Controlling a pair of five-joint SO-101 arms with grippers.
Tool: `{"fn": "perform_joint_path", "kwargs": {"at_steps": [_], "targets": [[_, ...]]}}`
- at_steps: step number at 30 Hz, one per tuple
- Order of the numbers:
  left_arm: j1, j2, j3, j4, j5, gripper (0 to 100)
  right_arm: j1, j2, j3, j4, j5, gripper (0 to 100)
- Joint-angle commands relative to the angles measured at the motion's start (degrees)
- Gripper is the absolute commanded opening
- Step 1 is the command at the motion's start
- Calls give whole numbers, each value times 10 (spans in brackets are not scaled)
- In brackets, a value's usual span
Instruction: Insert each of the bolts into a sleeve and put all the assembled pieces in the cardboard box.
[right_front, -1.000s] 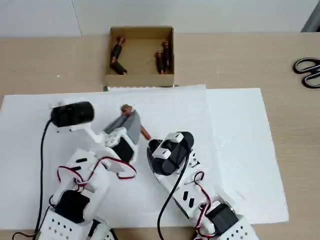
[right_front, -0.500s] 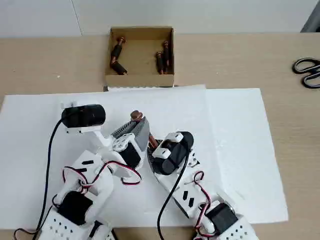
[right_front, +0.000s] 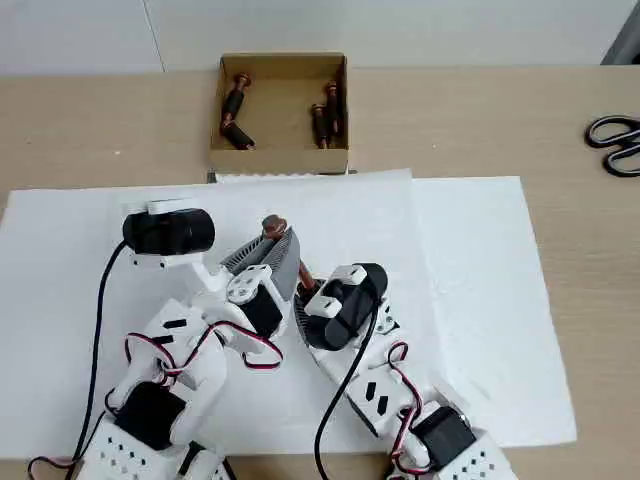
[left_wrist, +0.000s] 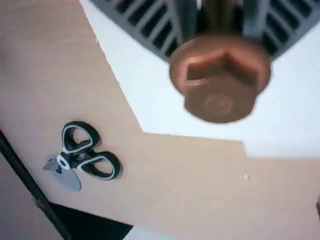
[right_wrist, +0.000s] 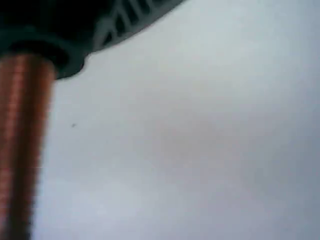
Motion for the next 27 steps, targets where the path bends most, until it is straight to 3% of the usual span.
{"fn": "perform_joint_path", "kwargs": {"at_steps": [1, 27], "targets": [[-2, -12, -6, -24, -10, 5, -6, -9, -16, -11, 5, 4], [7, -12, 46, -21, -40, 5, -6, -9, -19, -15, 7, 4]]}}
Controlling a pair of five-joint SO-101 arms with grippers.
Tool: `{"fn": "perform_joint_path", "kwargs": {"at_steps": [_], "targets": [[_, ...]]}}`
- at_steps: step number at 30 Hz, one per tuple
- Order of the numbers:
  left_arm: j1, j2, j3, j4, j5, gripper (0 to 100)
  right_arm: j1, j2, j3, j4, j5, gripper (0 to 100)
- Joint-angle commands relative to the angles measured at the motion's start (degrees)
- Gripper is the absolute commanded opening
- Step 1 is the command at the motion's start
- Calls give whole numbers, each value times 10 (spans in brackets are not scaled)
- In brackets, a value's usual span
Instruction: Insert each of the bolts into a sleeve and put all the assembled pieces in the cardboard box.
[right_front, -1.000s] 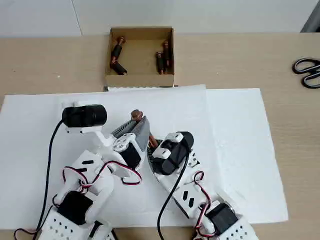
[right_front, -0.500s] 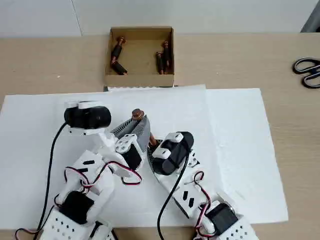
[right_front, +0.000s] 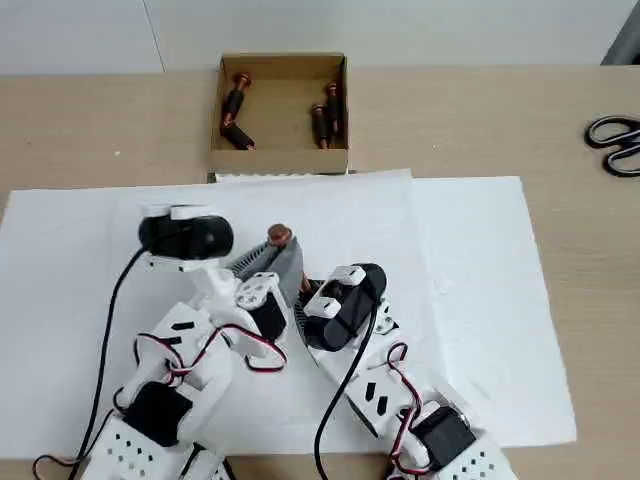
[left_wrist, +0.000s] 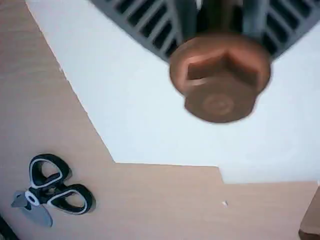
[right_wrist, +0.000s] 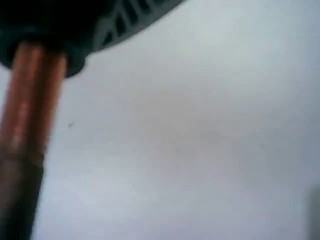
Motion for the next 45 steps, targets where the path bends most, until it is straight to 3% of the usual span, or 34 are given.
{"fn": "perform_joint_path", "kwargs": {"at_steps": [1, 8, 14, 20, 25, 28, 39, 45], "targets": [[12, -9, 4, -13, -2, 5, -4, -9, -19, -15, 7, 4], [84, -9, 9, 20, -2, 5, -3, -9, -33, -15, 8, 4], [111, -9, 9, 103, -3, 5, 0, -9, -51, -11, 9, 4], [92, -9, 7, 115, -37, 20, 0, -9, -47, -11, 9, 4], [84, -9, -7, 123, -57, 204, 0, -7, -47, -10, 9, 4], [84, -6, -35, 147, -58, 266, 0, -5, -46, -10, 9, 4], [79, -5, -129, 250, -85, 271, 0, -5, -22, -9, 9, 4], [34, -5, -183, 288, -119, 271, 0, -6, -18, -9, 9, 4]]}}
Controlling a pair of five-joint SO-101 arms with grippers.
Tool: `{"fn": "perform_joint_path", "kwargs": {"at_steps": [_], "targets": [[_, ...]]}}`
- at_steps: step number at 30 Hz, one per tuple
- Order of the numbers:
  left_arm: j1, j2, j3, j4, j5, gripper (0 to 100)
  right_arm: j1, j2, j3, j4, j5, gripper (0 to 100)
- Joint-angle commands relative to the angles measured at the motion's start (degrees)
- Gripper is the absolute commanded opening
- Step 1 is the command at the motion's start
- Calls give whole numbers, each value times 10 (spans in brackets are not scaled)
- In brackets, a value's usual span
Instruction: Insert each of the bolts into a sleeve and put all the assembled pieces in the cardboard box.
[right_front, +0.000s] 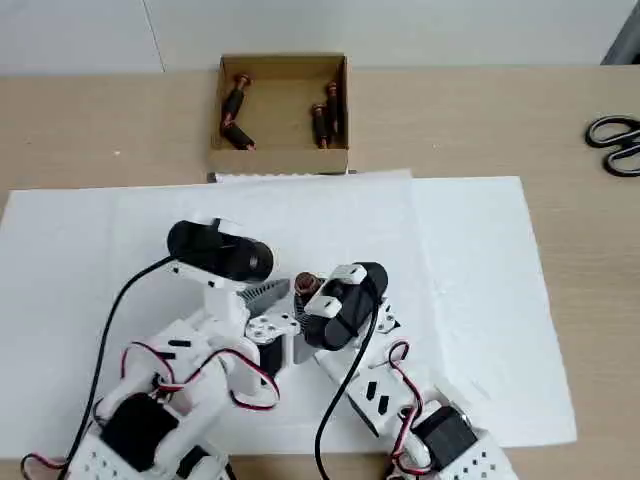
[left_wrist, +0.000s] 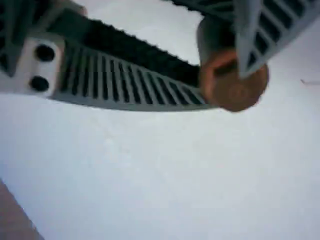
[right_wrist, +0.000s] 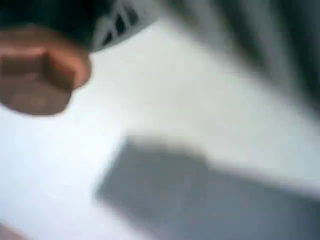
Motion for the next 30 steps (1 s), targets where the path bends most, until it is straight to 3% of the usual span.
{"fn": "perform_joint_path", "kwargs": {"at_steps": [1, 6, 11, 16, 24, 30], "targets": [[-28, -4, -54, 24, -18, 269, -2, -7, -6, -10, 5, 4], [-95, -7, -85, 53, -50, 235, -2, -6, -6, 7, 5, 4], [-144, -5, -77, 54, -63, 6, 22, -9, -9, 46, 5, 4], [-175, -8, 22, 42, -64, 5, 86, -9, -11, 45, 4, 4], [-288, -8, 214, -157, -81, 6, 150, -5, -52, 45, -26, 4], [-300, -9, 310, -293, -129, 6, 204, -3, -99, 46, -32, 4]]}}
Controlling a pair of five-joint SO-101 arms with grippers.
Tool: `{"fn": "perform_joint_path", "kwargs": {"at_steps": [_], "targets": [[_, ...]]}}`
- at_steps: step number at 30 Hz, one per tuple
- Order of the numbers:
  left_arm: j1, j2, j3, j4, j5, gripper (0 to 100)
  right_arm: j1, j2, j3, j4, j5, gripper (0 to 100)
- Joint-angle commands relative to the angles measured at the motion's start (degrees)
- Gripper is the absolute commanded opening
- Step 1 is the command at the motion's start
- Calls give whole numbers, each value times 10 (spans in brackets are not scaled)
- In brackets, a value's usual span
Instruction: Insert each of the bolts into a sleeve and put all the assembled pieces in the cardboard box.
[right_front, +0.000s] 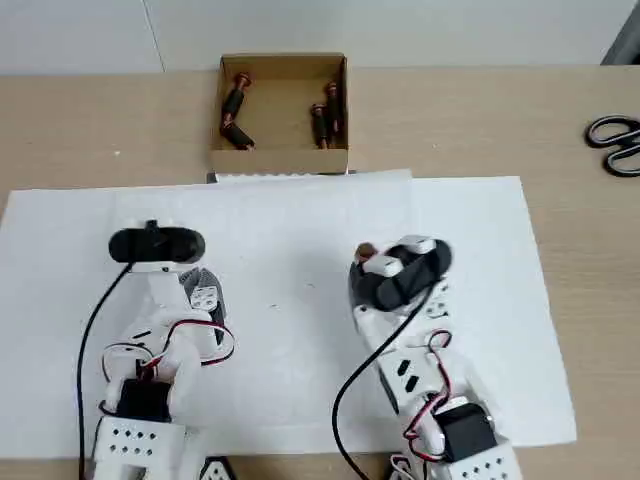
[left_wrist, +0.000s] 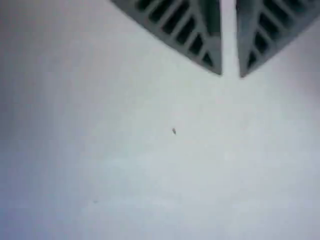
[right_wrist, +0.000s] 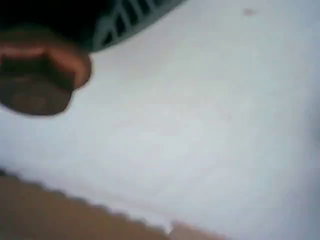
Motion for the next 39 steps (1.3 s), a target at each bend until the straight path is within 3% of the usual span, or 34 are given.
{"fn": "perform_joint_path", "kwargs": {"at_steps": [1, 5, 10, 36, 39], "targets": [[-4, -5, 28, -76, -13, 6, 30, -3, -55, 0, -10, 4], [0, -5, 69, -151, -19, 6, 34, 22, -86, 0, -10, 4], [1, -5, 91, -222, -20, 6, 34, 159, -187, -13, -11, 4], [1, -4, 92, -225, -16, 6, 15, 1032, -872, -204, -9, 4], [1, -4, 92, -225, -16, 6, -7, 1131, -963, -207, 31, 4]]}}
